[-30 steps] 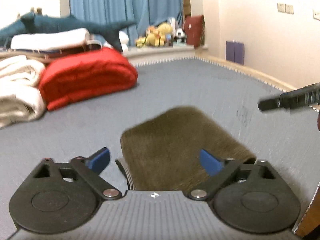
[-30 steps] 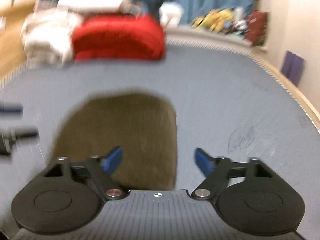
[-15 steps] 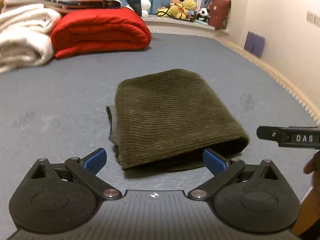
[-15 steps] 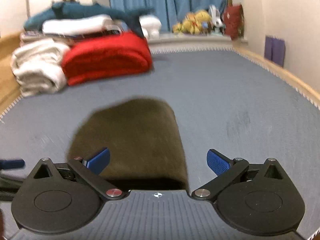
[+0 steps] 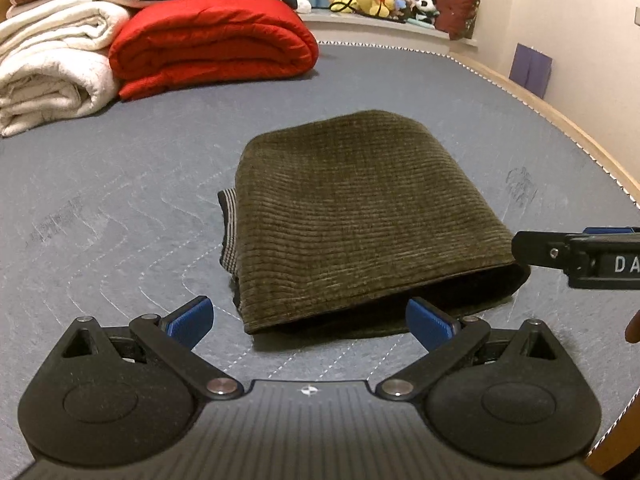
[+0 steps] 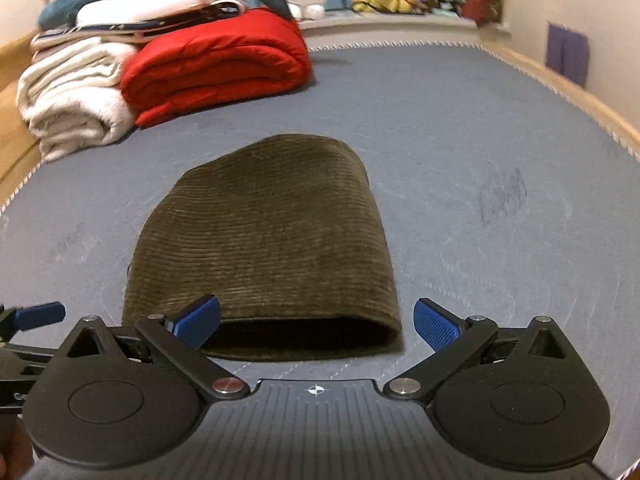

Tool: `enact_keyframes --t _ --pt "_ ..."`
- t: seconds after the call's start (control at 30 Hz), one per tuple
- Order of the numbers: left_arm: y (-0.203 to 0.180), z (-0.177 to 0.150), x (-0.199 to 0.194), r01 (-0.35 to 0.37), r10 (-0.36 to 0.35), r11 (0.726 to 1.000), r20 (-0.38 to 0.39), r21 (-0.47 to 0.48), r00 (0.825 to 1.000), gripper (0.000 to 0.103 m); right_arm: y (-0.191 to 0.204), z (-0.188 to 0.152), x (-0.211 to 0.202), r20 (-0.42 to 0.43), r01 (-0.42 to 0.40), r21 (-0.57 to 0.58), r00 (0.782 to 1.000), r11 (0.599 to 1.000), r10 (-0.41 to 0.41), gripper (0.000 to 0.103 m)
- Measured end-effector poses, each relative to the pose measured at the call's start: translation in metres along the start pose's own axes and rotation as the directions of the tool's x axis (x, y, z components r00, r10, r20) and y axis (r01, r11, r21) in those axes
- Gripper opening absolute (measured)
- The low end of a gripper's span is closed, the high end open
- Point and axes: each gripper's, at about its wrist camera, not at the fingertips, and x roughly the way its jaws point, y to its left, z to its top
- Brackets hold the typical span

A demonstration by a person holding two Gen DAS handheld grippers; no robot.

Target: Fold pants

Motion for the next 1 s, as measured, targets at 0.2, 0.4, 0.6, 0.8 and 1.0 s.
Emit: enact_keyframes --t 0.2,0.4,0.6,0.8,1.0 --pt "0.0014 0.0015 0.0033 0.011 -0.011 1.000 -0.012 -0.026 1.000 0.103 0.0008 0.0010 0.0095 -0.031 0.012 0.006 0.999 1.000 -0.012 0.102" --pt "-0.0004 0.0004 0.0011 0.019 -0.019 0.999 -0.013 -0.030 1.000 0.103 0.0076 -0.0036 0.0053 -0.021 0.010 -0.043 1.000 0.999 -0.011 0.102" --pt "0.0000 -0.0008 -0.0003 0.024 -0.025 0.999 -0.018 -0.031 1.000 0.103 0.0079 -0.0054 0.0048 -0.031 0.007 -0.034 0.999 0.999 -0.008 0.102" --pt "0.0014 -0.0006 -0.0006 0.026 -0.027 0.999 -0.018 -0.035 0.999 0.103 0.0093 -0.0072 0.0051 -0.027 0.016 -0.052 0.999 0.998 -0.018 0.102" --pt "0.0003 -0.0009 -0.0010 0.027 -0.028 0.999 -0.016 -0.033 0.999 0.103 0.0084 -0.0078 0.0064 -0.026 0.028 -0.052 0.999 0.998 -0.029 0.102"
